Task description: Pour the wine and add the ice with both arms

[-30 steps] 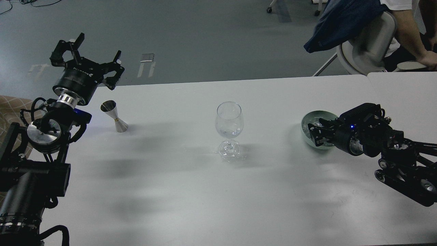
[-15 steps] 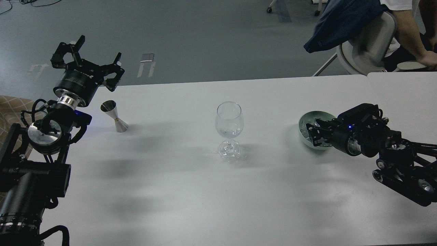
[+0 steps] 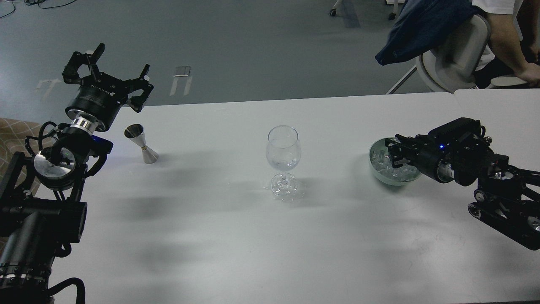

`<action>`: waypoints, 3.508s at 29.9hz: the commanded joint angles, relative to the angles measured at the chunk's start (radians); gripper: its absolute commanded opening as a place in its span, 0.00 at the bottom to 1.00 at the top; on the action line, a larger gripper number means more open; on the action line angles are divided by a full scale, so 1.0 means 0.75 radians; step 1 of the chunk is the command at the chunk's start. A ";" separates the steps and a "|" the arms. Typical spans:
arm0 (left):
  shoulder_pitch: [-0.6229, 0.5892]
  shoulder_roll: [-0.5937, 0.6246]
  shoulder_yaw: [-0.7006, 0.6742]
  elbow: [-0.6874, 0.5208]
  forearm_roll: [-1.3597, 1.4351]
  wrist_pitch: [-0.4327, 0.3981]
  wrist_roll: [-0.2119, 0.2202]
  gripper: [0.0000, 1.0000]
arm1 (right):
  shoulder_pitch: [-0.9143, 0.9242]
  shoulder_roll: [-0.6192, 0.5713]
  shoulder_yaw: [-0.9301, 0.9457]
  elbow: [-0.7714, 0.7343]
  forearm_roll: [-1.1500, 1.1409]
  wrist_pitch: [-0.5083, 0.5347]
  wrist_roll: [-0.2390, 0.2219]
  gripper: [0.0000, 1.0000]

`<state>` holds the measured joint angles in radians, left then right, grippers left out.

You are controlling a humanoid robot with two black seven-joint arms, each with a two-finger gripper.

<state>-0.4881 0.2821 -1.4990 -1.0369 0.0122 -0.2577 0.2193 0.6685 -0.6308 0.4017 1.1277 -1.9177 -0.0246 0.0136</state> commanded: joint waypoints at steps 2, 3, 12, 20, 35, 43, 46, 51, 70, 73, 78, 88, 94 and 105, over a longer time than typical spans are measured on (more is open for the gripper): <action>-0.002 0.006 -0.002 0.000 0.000 0.000 0.000 0.97 | -0.002 -0.114 0.037 0.159 0.002 -0.004 0.000 0.10; -0.002 0.004 -0.002 0.000 0.000 0.000 0.000 0.97 | -0.002 -0.126 0.053 0.183 0.002 -0.004 0.000 0.10; -0.004 0.008 -0.002 -0.004 0.000 0.006 0.000 0.97 | 0.021 -0.145 0.315 0.443 -0.002 0.002 0.000 0.10; -0.004 0.035 -0.010 -0.010 0.000 0.008 0.002 0.97 | 0.062 -0.022 0.307 0.603 -0.006 0.006 0.000 0.09; -0.002 0.037 -0.012 -0.006 0.000 0.002 0.002 0.97 | 0.072 0.323 0.234 0.540 -0.094 0.016 -0.002 0.12; 0.000 0.039 -0.012 -0.004 0.000 0.000 0.002 0.97 | 0.072 0.399 0.213 0.470 -0.118 0.016 -0.004 0.12; 0.000 0.043 -0.014 -0.004 0.000 0.000 0.002 0.97 | 0.072 0.403 0.213 0.468 -0.120 0.016 -0.004 0.12; 0.002 0.047 -0.030 -0.004 0.000 0.000 0.004 0.97 | 0.070 0.379 0.182 0.503 -0.118 0.016 -0.002 0.14; 0.004 0.047 -0.038 -0.004 0.000 0.000 0.006 0.97 | 0.043 0.274 0.178 0.546 -0.116 0.014 0.000 0.42; 0.004 0.047 -0.038 -0.004 0.000 0.000 0.006 0.97 | 0.043 0.277 0.180 0.546 -0.116 0.010 0.000 0.53; 0.002 0.047 -0.038 -0.004 0.000 0.000 0.004 0.97 | 0.045 0.277 0.180 0.548 -0.116 0.010 0.000 0.54; 0.002 0.049 -0.038 -0.004 0.000 0.002 0.002 0.97 | 0.045 0.372 0.337 0.544 -0.096 0.002 0.000 1.00; 0.002 0.051 -0.038 -0.006 0.002 0.002 0.002 0.98 | 0.031 0.648 0.652 0.527 0.084 -0.002 -0.004 1.00; -0.012 0.066 -0.018 -0.010 0.004 0.014 0.008 0.98 | 0.013 0.841 1.131 0.521 0.481 -0.029 -0.006 1.00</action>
<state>-0.4933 0.3268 -1.5128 -1.0449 0.0153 -0.2459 0.2246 0.6789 -0.0015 1.1692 1.5215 -1.5671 -0.0355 0.0121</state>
